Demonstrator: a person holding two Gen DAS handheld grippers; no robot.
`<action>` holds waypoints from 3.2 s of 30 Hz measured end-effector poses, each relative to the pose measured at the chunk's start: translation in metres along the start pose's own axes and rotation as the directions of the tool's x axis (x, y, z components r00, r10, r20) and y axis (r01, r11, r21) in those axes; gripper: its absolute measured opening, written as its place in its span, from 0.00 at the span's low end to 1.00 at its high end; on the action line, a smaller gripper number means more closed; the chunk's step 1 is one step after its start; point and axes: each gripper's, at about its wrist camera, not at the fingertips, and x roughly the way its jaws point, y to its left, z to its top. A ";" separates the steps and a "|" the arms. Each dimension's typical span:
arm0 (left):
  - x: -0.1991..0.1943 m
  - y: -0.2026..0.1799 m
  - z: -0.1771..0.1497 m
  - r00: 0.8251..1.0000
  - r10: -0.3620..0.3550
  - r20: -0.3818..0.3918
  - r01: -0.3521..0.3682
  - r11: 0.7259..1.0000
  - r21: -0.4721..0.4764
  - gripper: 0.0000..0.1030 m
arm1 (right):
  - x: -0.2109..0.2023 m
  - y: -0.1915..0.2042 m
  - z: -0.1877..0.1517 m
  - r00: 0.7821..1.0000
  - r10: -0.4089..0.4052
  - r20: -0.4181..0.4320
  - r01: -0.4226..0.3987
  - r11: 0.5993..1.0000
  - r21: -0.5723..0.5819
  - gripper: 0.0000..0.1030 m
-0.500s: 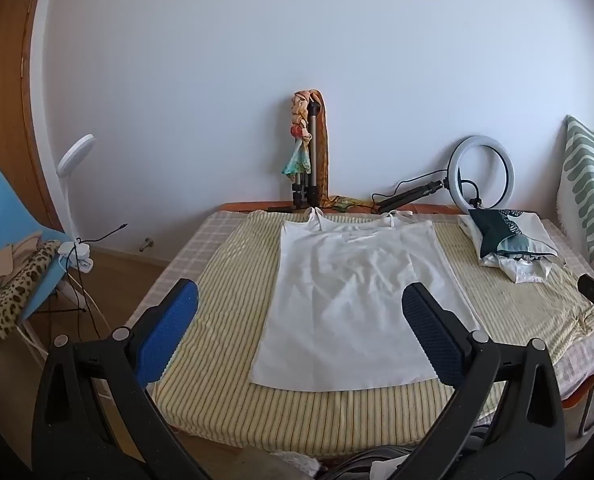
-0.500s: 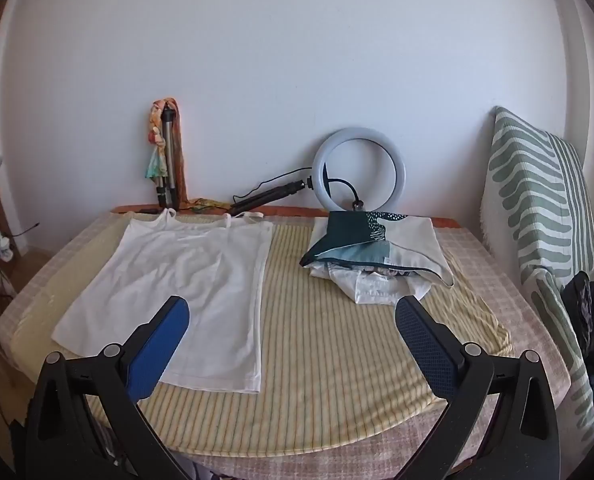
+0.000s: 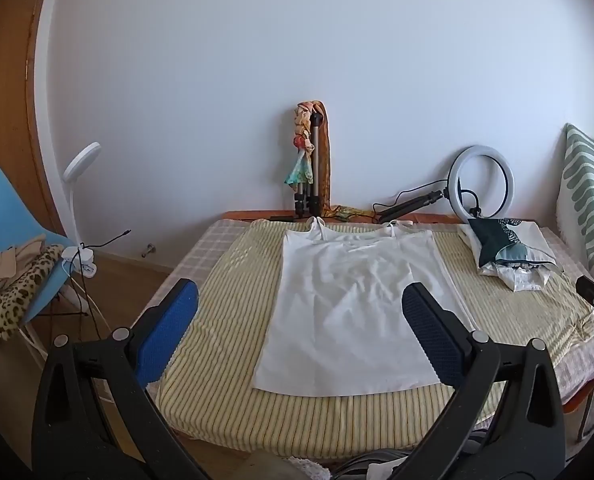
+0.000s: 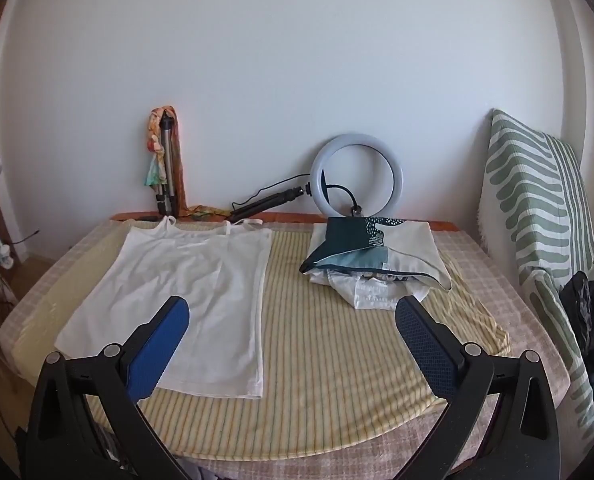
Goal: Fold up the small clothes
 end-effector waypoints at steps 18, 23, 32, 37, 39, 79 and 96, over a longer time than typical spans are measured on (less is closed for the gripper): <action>-0.004 -0.003 -0.001 1.000 0.000 0.015 0.000 1.000 -0.005 1.00 | -0.002 0.001 -0.003 1.000 0.001 0.007 -0.001 1.000 0.007 1.00; -0.004 -0.004 -0.001 1.000 0.002 0.016 -0.002 1.000 -0.003 1.00 | -0.002 0.002 -0.002 1.000 0.001 0.006 -0.001 1.000 0.009 1.00; -0.005 -0.003 -0.002 1.000 0.001 0.017 -0.001 1.000 -0.005 1.00 | -0.002 0.005 -0.001 1.000 0.007 0.006 -0.007 1.000 0.005 1.00; -0.005 -0.002 -0.004 1.000 0.003 0.018 -0.003 1.000 -0.005 1.00 | -0.002 0.003 0.000 1.000 0.013 0.002 -0.013 1.000 0.011 1.00; -0.006 -0.002 -0.002 1.000 0.002 0.017 -0.002 1.000 -0.005 1.00 | -0.002 0.003 0.000 1.000 0.014 0.002 -0.014 1.000 0.012 1.00; 0.020 0.016 -0.015 1.000 0.010 -0.027 -0.011 1.000 -0.029 1.00 | 0.021 0.015 0.004 0.999 0.037 -0.018 -0.037 0.999 -0.004 1.00; 0.089 0.065 -0.056 0.984 -0.063 -0.164 0.045 0.993 -0.108 0.93 | 0.089 0.033 0.052 0.993 0.115 -0.008 -0.115 0.990 -0.086 1.00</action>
